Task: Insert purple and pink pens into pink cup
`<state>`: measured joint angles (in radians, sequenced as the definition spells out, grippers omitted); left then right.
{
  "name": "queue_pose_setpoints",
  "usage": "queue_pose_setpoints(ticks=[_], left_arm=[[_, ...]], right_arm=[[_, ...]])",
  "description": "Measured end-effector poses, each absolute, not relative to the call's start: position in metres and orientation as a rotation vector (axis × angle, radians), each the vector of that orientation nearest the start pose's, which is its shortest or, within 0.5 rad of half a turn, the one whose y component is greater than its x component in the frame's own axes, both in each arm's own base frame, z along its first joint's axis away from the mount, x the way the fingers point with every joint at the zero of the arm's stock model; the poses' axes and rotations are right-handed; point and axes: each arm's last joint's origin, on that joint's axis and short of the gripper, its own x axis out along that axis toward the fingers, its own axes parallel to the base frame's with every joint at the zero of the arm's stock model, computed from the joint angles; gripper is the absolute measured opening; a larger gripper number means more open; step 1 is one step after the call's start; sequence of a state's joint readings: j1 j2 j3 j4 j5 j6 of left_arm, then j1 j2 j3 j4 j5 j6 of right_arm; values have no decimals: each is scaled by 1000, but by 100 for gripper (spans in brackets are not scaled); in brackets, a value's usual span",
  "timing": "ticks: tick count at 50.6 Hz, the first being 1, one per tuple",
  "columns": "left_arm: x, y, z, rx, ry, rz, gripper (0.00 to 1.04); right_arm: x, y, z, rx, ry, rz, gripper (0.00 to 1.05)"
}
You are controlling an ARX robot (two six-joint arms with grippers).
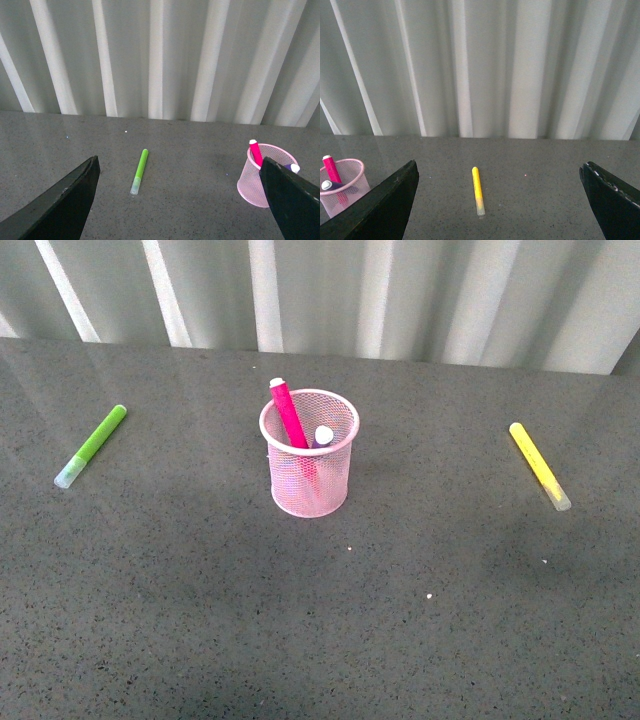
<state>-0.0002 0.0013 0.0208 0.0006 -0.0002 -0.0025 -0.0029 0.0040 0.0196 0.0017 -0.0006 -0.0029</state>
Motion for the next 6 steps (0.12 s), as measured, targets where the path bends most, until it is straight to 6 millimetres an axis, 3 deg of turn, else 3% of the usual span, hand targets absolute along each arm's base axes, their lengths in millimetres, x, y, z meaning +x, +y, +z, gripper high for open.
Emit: queue_pose_setpoints(ticks=[6], left_arm=[[96,0,171,-2,-20,0,98]], right_arm=[[97,0,170,-3,-17,-3,98]])
